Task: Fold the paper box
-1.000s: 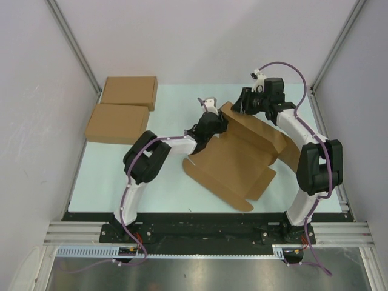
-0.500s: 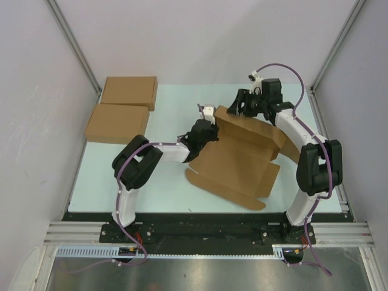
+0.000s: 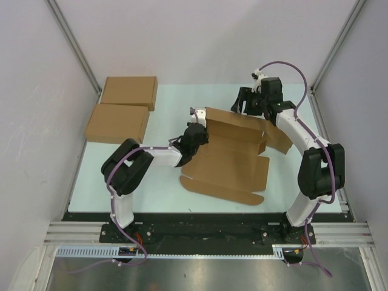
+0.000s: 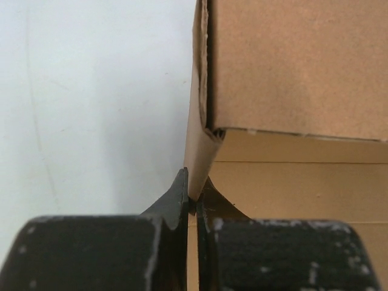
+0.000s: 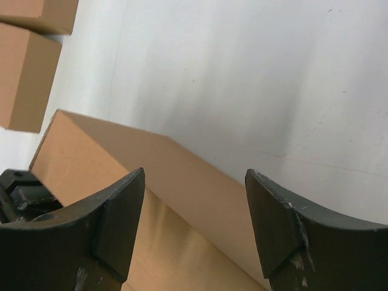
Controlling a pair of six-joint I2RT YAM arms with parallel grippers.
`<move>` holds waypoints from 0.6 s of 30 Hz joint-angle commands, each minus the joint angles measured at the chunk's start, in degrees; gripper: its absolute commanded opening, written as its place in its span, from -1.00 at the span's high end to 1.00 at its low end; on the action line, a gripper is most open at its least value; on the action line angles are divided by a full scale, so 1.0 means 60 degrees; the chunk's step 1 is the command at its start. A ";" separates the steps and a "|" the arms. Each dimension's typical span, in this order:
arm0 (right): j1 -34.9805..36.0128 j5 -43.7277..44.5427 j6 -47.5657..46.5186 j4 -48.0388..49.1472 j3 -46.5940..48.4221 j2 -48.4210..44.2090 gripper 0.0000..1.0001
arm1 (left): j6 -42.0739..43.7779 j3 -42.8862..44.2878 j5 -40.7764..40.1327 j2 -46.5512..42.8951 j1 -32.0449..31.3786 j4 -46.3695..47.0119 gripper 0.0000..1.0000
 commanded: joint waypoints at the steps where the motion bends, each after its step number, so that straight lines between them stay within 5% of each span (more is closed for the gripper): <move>1: 0.0021 0.1054 0.0146 0.0505 -0.0115 -0.1179 -0.46 | 0.0076 -0.0450 -0.0904 -0.0962 0.0042 0.0285 0.99; 11: 0.0167 0.3882 0.1404 0.0624 -0.0451 -0.2921 -0.45 | 0.0033 -0.1139 -0.1871 -0.1622 0.0057 -0.0037 0.99; 18: -0.0010 0.2522 0.3515 0.2057 -0.2926 -0.4636 -0.47 | -0.0962 -0.1403 -0.2193 -0.1710 0.0130 -0.0358 0.99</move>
